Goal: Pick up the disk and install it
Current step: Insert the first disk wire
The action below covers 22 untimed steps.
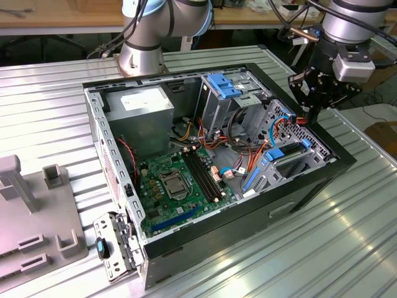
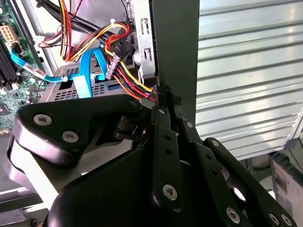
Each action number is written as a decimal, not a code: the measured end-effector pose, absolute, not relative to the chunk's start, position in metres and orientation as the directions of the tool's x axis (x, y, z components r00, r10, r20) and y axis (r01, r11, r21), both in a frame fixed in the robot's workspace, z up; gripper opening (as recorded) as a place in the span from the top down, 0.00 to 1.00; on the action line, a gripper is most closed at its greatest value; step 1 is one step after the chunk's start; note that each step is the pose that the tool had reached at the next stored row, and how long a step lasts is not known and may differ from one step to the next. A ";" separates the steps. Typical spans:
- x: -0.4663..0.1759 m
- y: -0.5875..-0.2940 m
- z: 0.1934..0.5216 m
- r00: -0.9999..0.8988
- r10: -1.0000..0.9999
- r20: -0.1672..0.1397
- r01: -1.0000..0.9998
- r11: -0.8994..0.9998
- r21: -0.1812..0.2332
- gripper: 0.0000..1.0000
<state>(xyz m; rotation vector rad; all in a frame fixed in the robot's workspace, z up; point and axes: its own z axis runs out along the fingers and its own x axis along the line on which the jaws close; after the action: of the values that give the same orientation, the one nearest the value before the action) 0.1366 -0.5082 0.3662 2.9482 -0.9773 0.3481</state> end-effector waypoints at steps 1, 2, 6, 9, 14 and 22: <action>0.136 -0.508 0.366 0.775 -0.594 0.215 -0.598 -0.800 -0.054 0.84; 0.136 -0.508 0.366 0.769 -0.602 0.215 -0.606 -0.794 -0.054 0.84; 0.136 -0.508 0.365 0.738 -0.640 0.215 -0.645 -0.762 -0.054 0.84; 0.134 -0.508 0.365 0.725 -0.655 0.215 -0.660 -0.749 -0.054 0.84; 0.125 -0.508 0.365 0.702 -0.680 0.213 -0.686 -0.725 -0.056 0.84; 0.127 -0.506 0.363 0.628 -0.749 0.213 -0.757 -0.651 -0.055 0.84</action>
<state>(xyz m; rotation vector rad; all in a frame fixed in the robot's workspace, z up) 0.1275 -0.5063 0.3628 2.7986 -1.2951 0.3375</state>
